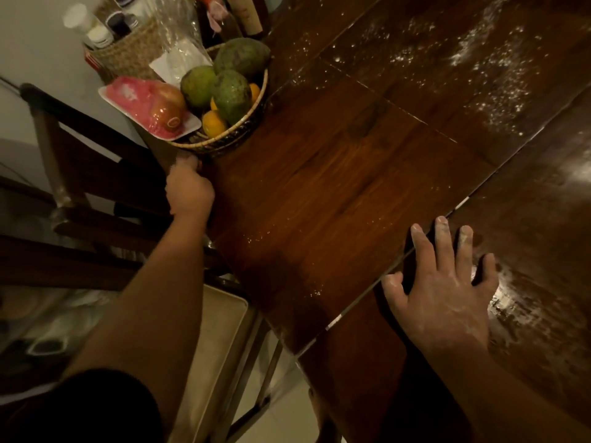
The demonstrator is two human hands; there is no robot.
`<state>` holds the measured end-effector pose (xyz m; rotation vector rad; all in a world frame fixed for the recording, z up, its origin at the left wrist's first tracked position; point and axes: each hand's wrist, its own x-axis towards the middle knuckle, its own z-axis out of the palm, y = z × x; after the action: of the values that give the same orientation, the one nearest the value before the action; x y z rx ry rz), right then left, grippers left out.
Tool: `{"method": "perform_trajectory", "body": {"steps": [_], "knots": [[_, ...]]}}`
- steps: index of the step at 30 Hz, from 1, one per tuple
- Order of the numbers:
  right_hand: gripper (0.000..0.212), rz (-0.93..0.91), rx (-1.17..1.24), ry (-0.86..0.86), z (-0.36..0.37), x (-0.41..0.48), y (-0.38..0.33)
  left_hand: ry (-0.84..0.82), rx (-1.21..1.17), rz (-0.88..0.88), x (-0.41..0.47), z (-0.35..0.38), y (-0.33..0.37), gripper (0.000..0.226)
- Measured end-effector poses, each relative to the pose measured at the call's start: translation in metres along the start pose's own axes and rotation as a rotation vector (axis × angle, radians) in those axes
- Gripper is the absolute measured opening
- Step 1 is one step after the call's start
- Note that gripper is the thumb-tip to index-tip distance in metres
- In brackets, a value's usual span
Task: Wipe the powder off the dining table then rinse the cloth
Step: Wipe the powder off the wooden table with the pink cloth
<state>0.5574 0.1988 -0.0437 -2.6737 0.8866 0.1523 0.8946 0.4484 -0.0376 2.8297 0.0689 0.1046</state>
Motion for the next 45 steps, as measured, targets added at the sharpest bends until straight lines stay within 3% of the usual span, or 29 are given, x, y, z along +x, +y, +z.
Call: {"method": "perform_trajectory", "body": {"steps": [2,4,6,8,11,14,16,19,21,24,28,30,32,35,37,39,43,45], "knots": [[0.076,0.003,0.004,0.006,0.000,0.000,-0.001,0.034,-0.109,0.093,-0.042,0.001,0.014,0.062],[0.075,0.006,0.005,0.010,-0.001,-0.001,-0.001,0.006,-0.200,0.318,-0.092,0.005,0.034,0.066],[0.075,0.005,0.008,0.013,-0.001,-0.001,-0.001,-0.047,-0.179,0.520,-0.123,0.014,0.049,0.067],[0.074,0.006,0.011,0.010,-0.001,-0.001,-0.001,-0.120,-0.140,0.587,-0.108,0.018,0.049,0.074],[0.073,0.012,0.011,0.019,-0.001,-0.001,-0.001,-0.177,-0.101,0.449,-0.054,0.019,0.039,0.081],[0.071,0.022,0.018,0.026,-0.001,0.000,-0.001,-0.082,0.008,0.222,-0.026,0.025,0.062,0.064],[0.071,0.026,0.018,0.027,0.000,0.000,0.000,-0.024,0.092,0.222,-0.030,0.035,0.070,0.058],[0.070,0.038,0.027,0.030,-0.001,-0.001,0.000,-0.110,0.024,0.342,-0.038,0.028,0.038,0.083],[0.070,0.044,0.025,0.027,-0.001,0.000,-0.001,-0.073,-0.033,0.321,-0.032,0.015,0.003,0.089],[0.068,0.052,0.022,0.033,-0.001,0.000,-0.001,-0.076,0.048,0.144,-0.003,0.011,-0.015,0.078],[0.066,0.059,0.023,0.040,-0.001,-0.002,-0.001,-0.038,0.023,-0.020,0.000,0.014,0.021,0.044],[0.066,0.069,0.030,0.044,-0.001,-0.001,-0.002,-0.017,0.033,0.108,-0.022,0.025,0.041,0.049],[0.066,0.080,0.023,0.045,-0.002,0.000,-0.003,-0.014,-0.066,0.353,-0.049,0.033,0.062,0.064],[0.065,0.084,0.019,0.045,-0.002,0.000,-0.003,-0.197,-0.099,0.622,-0.077,0.028,0.075,0.079],[0.064,0.086,0.025,0.051,-0.003,-0.001,-0.004,-0.270,-0.159,0.559,-0.068,0.013,0.064,0.086],[0.064,0.094,0.026,0.063,-0.003,-0.001,-0.005,-0.191,-0.145,0.448,-0.046,0.009,0.034,0.086],[0.063,0.104,0.040,0.082,-0.003,0.000,-0.006,-0.096,0.020,0.157,-0.017,0.006,0.025,0.057],[0.063,0.102,0.043,0.086,-0.003,0.000,-0.006,-0.077,0.035,0.137,-0.025,0.009,0.047,0.054]]}}
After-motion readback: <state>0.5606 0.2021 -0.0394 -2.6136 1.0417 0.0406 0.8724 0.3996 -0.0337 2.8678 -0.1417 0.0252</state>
